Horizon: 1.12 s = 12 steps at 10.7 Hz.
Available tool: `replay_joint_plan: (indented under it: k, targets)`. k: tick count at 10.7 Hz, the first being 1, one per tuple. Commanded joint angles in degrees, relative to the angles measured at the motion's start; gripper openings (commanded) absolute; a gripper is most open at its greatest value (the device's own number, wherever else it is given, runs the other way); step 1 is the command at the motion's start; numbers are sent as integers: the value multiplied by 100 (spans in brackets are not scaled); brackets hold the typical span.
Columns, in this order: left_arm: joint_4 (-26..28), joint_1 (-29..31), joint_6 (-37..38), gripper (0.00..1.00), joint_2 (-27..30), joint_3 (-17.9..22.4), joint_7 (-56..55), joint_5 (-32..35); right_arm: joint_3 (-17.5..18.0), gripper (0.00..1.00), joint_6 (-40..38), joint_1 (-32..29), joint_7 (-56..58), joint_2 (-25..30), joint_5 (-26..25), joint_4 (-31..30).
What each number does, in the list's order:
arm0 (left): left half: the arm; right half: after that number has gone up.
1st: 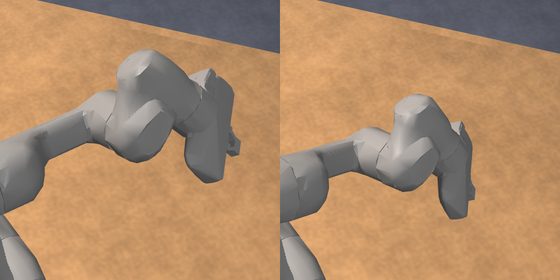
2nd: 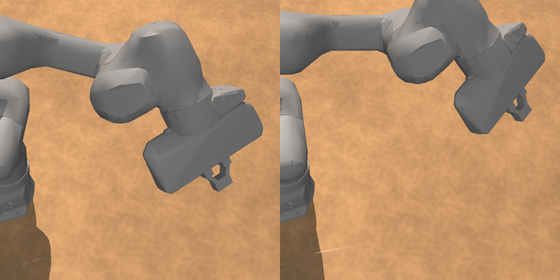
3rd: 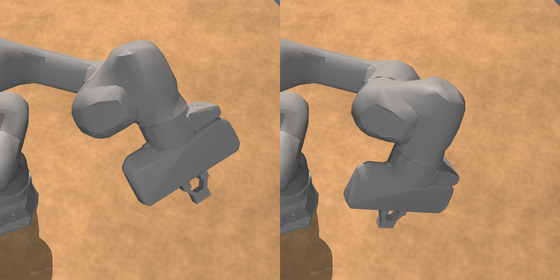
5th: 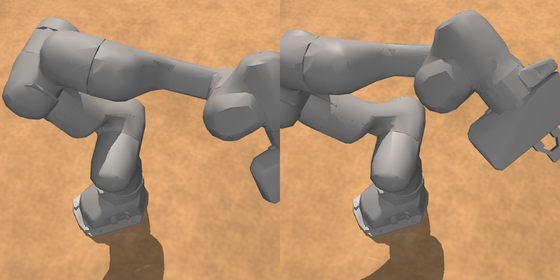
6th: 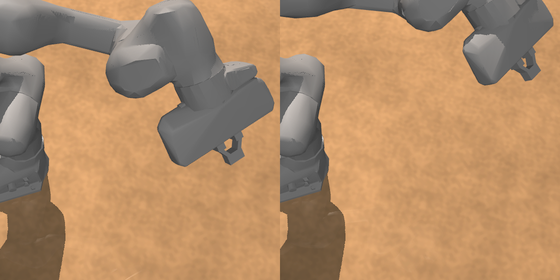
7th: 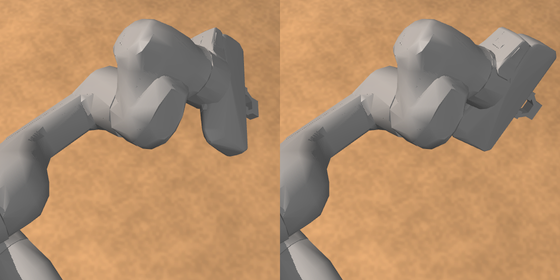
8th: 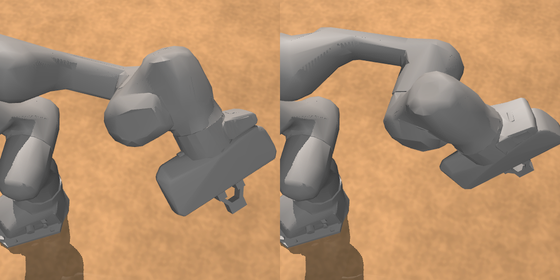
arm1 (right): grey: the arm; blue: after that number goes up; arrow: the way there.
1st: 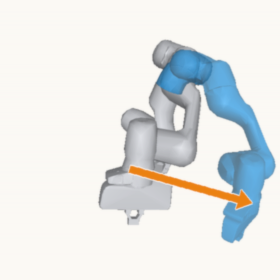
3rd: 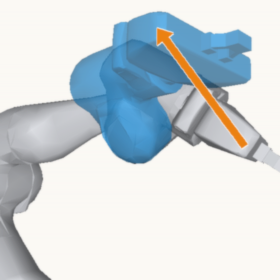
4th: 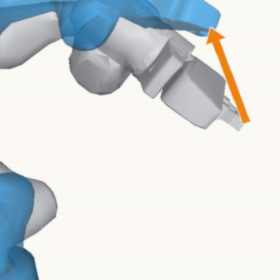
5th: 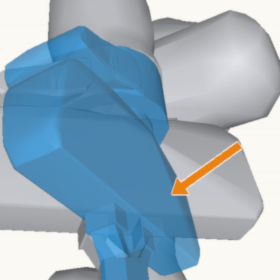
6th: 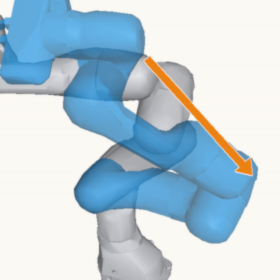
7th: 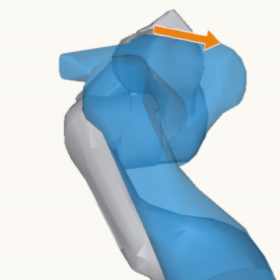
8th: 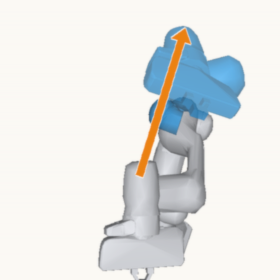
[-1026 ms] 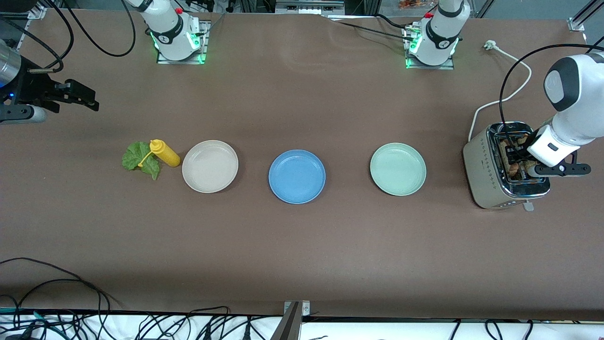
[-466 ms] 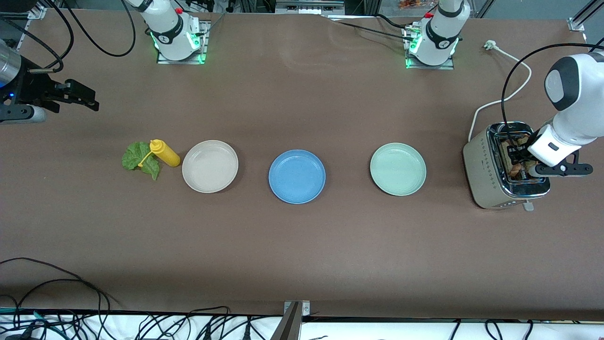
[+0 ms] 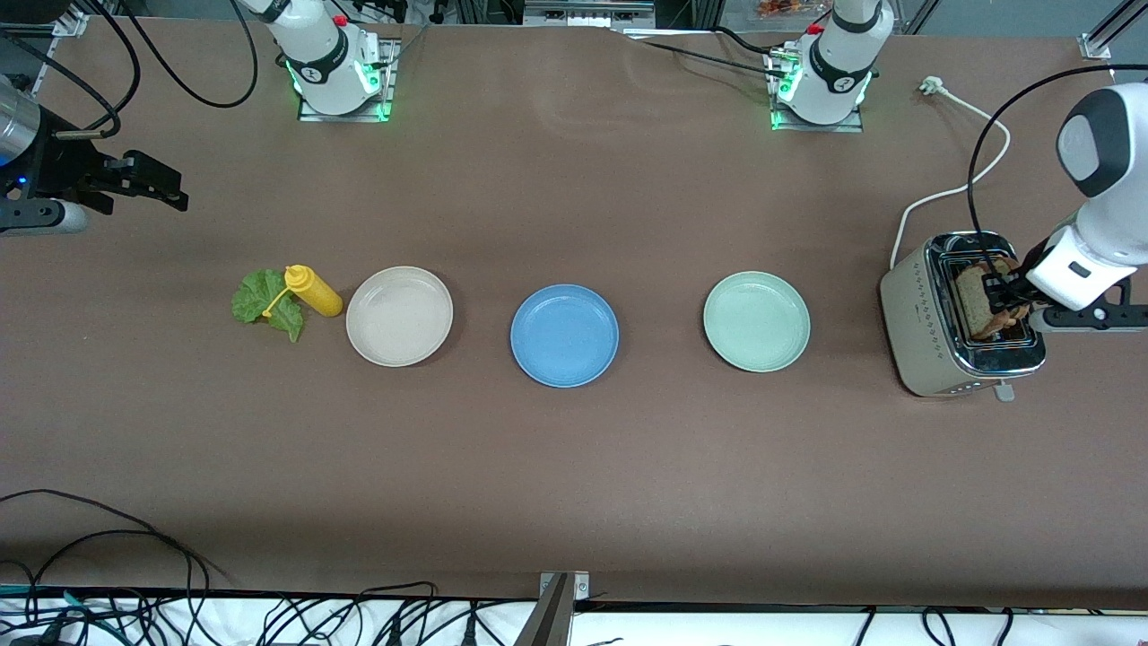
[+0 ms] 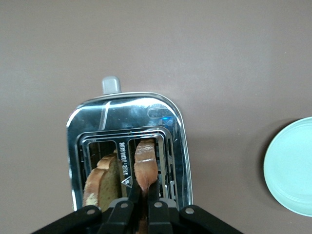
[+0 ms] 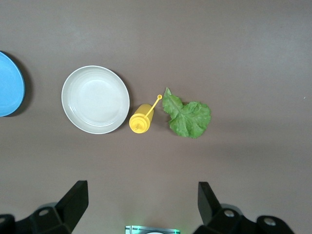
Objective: Make sandwich in blue plate with both arms
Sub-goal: 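Lift the bread slice out and carry it toward the blue plate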
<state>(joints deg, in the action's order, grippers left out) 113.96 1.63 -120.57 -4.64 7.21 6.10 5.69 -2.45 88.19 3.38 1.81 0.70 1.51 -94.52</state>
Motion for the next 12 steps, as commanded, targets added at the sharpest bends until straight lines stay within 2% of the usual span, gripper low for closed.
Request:
replay_joint_plan:
  k: [1, 2, 5, 8, 12]
  targets:
    - [-207, 13, 384, 0, 410, -79, 23, 126, 16, 100, -91, 14, -76, 61, -46, 30]
    - [-216, 5, 559, 0, 533, -140, 14, 126, 16, 100, -91, 14, -76, 61, -46, 39]
    - [-216, 13, 911, 0, 877, -684, -441, 126, 16, 100, -100, 14, -76, 61, -46, 30]
    - [-216, 13, 1219, 0, 904, -1562, -1678, 126, 16, 100, -100, 14, -76, 61, -46, 30]
    - [-233, -4, 1273, 0, 431, -2809, -3216, 274, 16, 100, -100, 14, -76, 61, -37, 30]
